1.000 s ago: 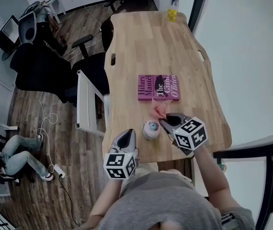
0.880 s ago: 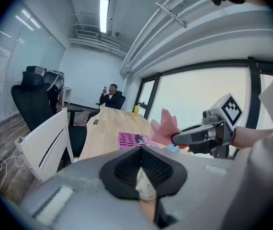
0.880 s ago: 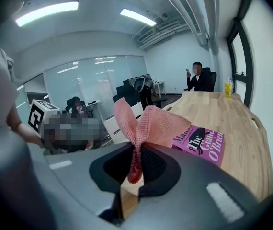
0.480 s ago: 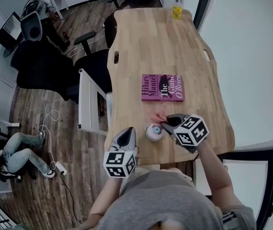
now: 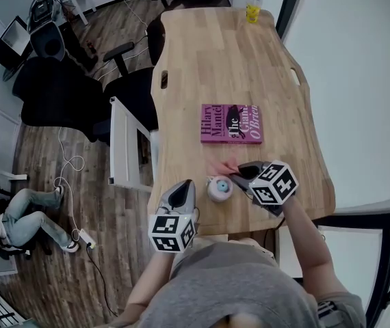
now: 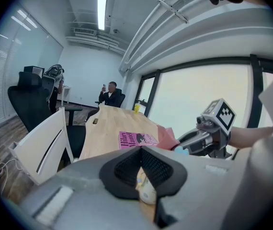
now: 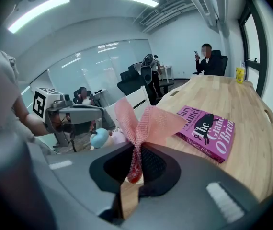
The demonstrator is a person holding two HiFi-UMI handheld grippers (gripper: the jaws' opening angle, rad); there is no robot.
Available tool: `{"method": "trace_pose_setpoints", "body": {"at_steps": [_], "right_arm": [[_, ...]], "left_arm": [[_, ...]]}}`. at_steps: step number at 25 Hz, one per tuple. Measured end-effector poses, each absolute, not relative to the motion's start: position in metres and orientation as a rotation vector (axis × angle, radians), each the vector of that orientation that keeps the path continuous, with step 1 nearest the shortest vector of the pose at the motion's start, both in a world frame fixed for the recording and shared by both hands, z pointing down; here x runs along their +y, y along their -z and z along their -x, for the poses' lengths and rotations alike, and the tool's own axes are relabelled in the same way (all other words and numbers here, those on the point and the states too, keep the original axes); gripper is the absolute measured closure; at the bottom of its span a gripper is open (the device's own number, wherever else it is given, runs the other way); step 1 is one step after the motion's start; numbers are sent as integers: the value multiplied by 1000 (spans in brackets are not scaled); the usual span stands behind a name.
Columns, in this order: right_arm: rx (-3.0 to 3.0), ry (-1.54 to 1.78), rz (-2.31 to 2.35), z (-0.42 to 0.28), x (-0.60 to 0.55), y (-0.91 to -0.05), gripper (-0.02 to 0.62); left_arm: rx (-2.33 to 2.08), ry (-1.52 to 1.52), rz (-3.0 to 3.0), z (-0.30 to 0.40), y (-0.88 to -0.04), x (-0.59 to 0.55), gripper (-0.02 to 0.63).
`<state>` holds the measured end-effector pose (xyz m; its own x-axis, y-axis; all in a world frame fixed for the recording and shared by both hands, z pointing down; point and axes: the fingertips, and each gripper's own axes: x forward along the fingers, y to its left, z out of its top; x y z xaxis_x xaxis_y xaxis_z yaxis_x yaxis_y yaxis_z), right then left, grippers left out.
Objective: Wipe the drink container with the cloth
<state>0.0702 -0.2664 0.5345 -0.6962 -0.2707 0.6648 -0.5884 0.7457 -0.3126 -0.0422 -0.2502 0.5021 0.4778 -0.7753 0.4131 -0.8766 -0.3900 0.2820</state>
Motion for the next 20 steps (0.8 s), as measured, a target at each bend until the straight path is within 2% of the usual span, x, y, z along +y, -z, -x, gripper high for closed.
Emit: {"method": "trace_pose_setpoints", "body": {"at_steps": [20], "right_arm": [[-2260, -769, -591, -77, -261, -584, 571]], "left_arm": [[-1392, -298, -2247, 49, -505, -255, 603]]}}
